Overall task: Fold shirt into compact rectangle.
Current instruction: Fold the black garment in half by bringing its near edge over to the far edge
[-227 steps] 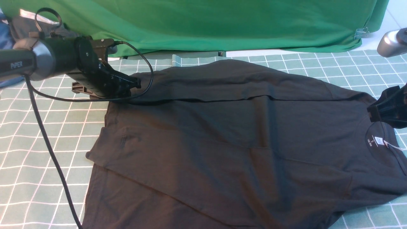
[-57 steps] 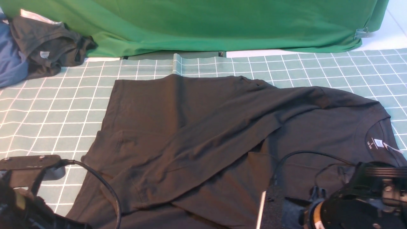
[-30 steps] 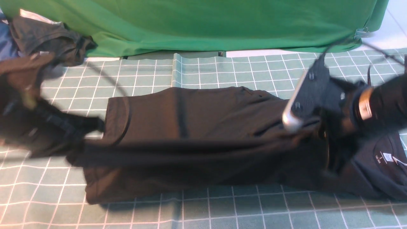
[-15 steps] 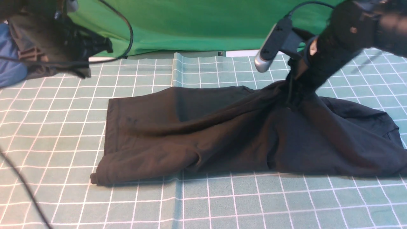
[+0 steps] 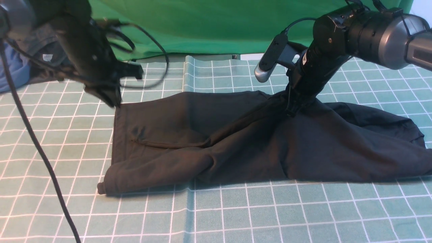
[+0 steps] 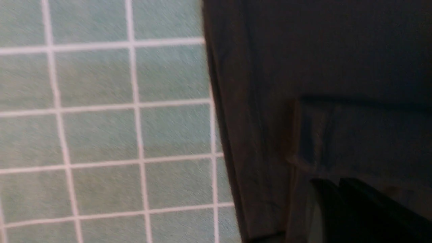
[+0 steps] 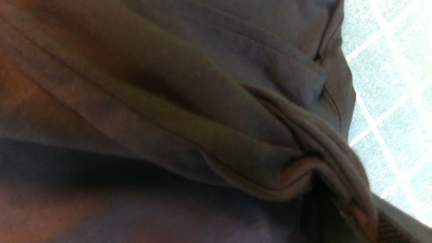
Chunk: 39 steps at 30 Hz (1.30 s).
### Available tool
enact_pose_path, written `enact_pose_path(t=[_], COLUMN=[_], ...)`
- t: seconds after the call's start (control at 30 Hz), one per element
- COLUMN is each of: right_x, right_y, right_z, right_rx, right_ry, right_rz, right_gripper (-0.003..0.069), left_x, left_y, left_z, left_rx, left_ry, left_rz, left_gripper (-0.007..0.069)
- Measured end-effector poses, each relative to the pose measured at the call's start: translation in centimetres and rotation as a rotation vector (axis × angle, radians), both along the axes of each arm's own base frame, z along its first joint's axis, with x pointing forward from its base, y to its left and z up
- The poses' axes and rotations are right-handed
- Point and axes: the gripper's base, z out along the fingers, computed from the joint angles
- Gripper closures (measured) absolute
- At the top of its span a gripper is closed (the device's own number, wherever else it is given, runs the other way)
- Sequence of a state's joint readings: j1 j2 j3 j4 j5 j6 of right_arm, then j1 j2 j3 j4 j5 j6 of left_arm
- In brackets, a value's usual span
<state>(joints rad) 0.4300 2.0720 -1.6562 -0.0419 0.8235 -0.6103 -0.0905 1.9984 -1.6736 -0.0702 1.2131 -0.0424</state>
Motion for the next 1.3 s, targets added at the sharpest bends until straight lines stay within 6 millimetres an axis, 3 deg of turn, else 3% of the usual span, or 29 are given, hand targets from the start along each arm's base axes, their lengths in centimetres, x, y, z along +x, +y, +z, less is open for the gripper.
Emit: enact_pose_path(t=[0.17,0.27,0.47,0.57,0.7,0.9,0.93,1.07,1.1,1.13,1.3], right_x=[-0.1,-0.1,-0.2,-0.3,-0.3,-0.3,-0.3,-0.3,-0.3,-0.3,-0.3], right_y=[0.0,-0.1,0.0,0.2,0.2,0.2,0.2,0.2,0.2,0.3,0.2], right_z=[0.1,0.2,0.1,0.1,0.1,0.2,0.2,0.2,0.2,0.2,0.2], right_rx=[-0.001,-0.001,0.01,0.035,0.034,0.041,0.041,0.042,0.042,0.044,0.047], right_ry=[0.007,0.008,0.016,0.027,0.027,0.029,0.029,0.031,0.031,0.032,0.035], right_rz=[-0.004,-0.005,-0.012,-0.021,-0.02,-0.023,-0.023,-0.023,-0.023,-0.024,-0.028], right_gripper=[0.061,0.061,0.061,0.061,0.0611,0.0611,0.0611,0.0611,0.0611,0.0611,0.0611], left_x=[-1.1,-0.9,-0.3,0.0,0.2,0.5,0.5,0.9,0.9,1.0,0.9], left_y=[-2.6,-2.7,-2.4,-2.4,-2.6,-2.7,-2.8,-2.8,-2.8,-2.9,-2.8], left_z=[-1.7,-1.8,-2.1,-3.3,-4.8,-6.1,-6.3,-6.5,-6.5,-6.5,-6.4], left_rx=[0.034,0.043,0.075,0.083,0.071,0.065,0.06,0.056,0.056,0.048,0.061], left_ry=[0.047,0.014,-0.033,-0.003,0.035,0.056,0.061,0.027,0.024,0.011,0.024], left_rz=[-0.043,-0.014,0.036,0.059,0.072,0.079,0.081,0.05,0.048,0.031,0.006], left_gripper=[0.0602,0.0562,0.0302,0.0179,0.0123,0.0189,0.0223,0.0475,0.0475,0.0566,0.0614])
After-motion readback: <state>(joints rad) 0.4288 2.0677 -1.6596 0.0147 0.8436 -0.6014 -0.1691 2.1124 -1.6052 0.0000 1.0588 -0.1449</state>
